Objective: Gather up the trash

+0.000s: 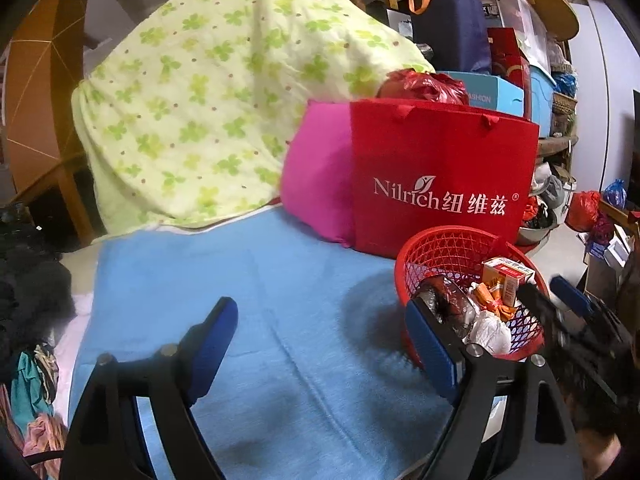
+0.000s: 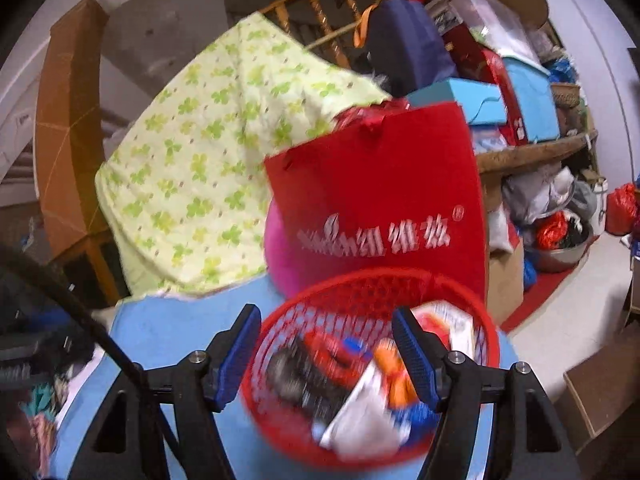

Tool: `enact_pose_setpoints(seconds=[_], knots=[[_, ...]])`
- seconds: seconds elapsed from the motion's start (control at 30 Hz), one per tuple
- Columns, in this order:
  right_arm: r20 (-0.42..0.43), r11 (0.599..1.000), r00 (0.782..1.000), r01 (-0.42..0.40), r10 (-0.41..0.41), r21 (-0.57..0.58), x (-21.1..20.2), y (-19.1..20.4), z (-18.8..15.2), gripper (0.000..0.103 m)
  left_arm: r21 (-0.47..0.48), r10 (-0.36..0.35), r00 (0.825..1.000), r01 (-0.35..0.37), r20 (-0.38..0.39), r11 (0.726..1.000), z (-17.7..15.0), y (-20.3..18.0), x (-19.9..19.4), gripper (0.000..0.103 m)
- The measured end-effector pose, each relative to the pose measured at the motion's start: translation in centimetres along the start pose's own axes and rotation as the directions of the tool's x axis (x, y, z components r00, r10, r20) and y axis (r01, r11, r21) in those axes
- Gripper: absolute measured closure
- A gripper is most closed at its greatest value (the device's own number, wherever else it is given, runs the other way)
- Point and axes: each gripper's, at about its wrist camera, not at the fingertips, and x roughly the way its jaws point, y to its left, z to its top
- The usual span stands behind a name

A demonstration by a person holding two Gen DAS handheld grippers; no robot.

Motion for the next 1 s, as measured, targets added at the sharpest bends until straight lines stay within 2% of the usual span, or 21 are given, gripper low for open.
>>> enact_pose_setpoints(seconds=[0.17, 0.43, 0.67, 1.0], knots=[[-0.026, 0.992, 1.000, 0.014, -0.018, -0.127, -3.6, 2.1, 0.5, 0.028, -0.009, 0.006, 1.000, -0.006, 0.008, 1.000, -0.2, 0.6, -1.6, 0.014], [-0.052, 0.986, 0.998, 0.024, -0.033, -0.165, -7.9, 4.8, 2.6, 0.024, 0.000, 0.042, 0.999, -0.042, 0.034, 0.999, -0.4, 0.7, -4.5, 0.011], [-0.073, 0.973, 0.993, 0.078, -0.096, -0.217, -9.7, 6.1, 3.0, 0.024, 0.005, 0.056, 0.997, -0.056, 0.052, 0.998, -0.8, 0.6, -6.7, 0.009], [-0.083, 0.970, 0.986, 0.126, -0.146, -0.207, -11.1, 5.6, 3.1, 0.024, -0.003, 0.073, 0.995, -0.073, 0.072, 0.997, -1.0, 0.3, -8.5, 0.003]])
